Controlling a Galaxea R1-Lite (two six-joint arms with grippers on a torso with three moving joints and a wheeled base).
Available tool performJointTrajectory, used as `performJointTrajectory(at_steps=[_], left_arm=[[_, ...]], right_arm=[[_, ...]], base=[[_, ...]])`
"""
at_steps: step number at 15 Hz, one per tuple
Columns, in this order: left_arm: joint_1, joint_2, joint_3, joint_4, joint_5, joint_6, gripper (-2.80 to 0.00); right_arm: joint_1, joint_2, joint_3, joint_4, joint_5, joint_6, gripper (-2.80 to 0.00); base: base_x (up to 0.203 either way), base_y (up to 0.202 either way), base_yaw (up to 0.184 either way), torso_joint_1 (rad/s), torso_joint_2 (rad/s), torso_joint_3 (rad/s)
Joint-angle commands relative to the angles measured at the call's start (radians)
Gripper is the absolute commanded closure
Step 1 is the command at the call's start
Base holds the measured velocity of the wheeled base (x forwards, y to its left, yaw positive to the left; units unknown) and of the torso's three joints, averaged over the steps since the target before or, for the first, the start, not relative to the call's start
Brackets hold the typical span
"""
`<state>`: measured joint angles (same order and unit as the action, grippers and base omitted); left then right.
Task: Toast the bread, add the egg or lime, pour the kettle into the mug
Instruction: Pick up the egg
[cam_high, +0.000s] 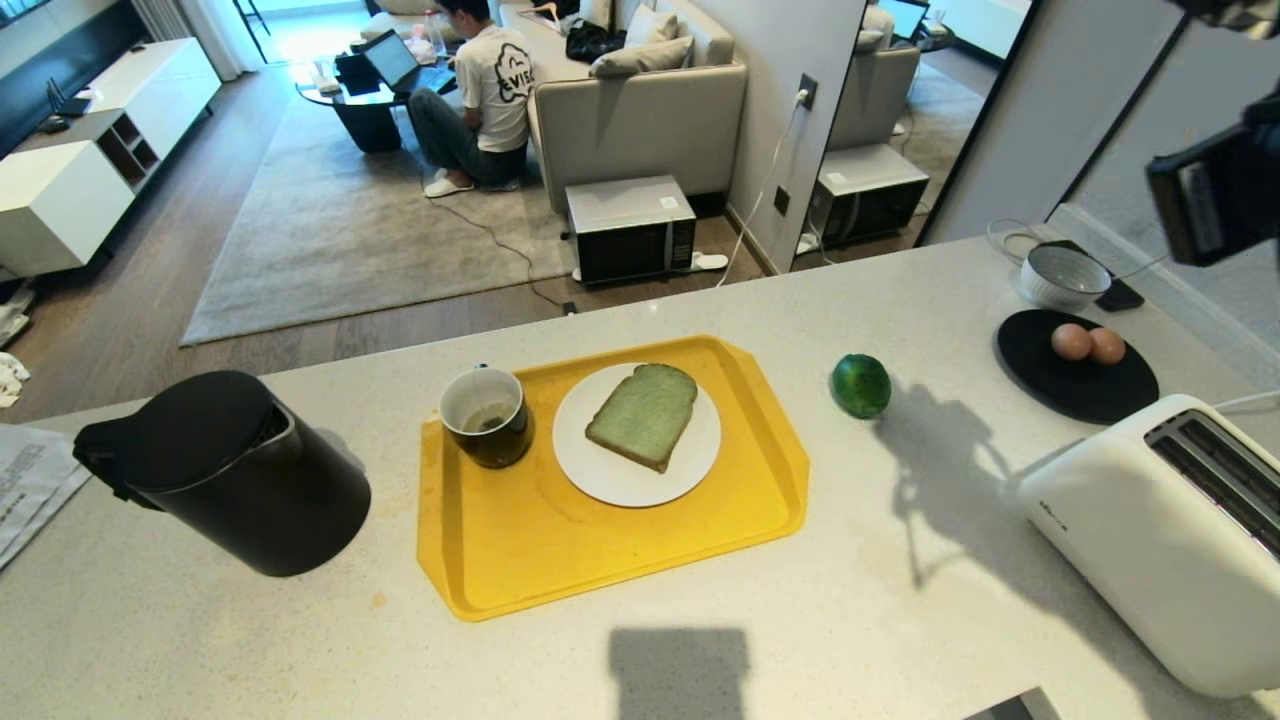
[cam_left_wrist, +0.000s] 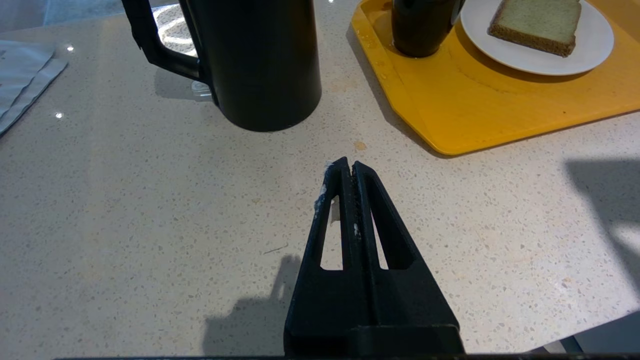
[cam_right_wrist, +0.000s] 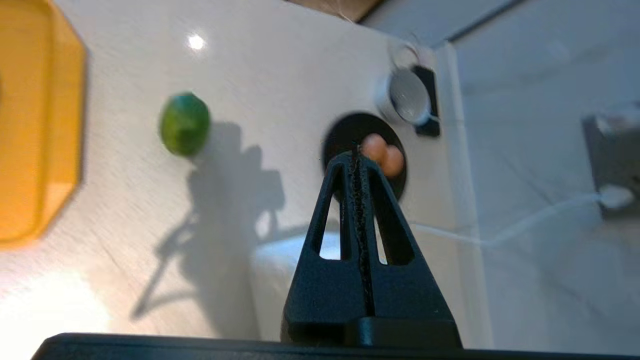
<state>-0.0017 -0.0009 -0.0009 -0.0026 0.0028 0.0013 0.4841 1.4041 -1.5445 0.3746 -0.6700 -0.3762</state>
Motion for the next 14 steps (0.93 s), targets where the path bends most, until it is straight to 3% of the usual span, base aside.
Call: performJointTrajectory(at_steps=[1,5,9,14], left_arm=[[0.000,0.001,0.001,-0.001,0.000,0.000,0.00],[0.000,0.001,-0.001,-0.001,0.000,0.000,0.00],[0.000,0.001,0.001,-0.001,0.000,0.000,0.00],[0.000,0.001,-0.001,-0.001,0.000,0.000,0.00]], right_arm=[[-0.104,-0.208,0.112,0.024,0.052,0.000,0.00],[-0.207,-0.484,0.433,0.034,0.174,0.134,0.00],[-0.349,-0.738,0.744,0.035,0.255,0.192,0.00],[-0.370,-1.021,0.954,0.041,0.317,0.201,0.00]], base=[[0.000,0.000,0.000,0.000,0.00,0.000],[0.000,0.000,0.000,0.000,0.00,0.000],[0.000,0.000,0.000,0.000,0.00,0.000],[0.000,0.000,0.000,0.000,0.00,0.000]])
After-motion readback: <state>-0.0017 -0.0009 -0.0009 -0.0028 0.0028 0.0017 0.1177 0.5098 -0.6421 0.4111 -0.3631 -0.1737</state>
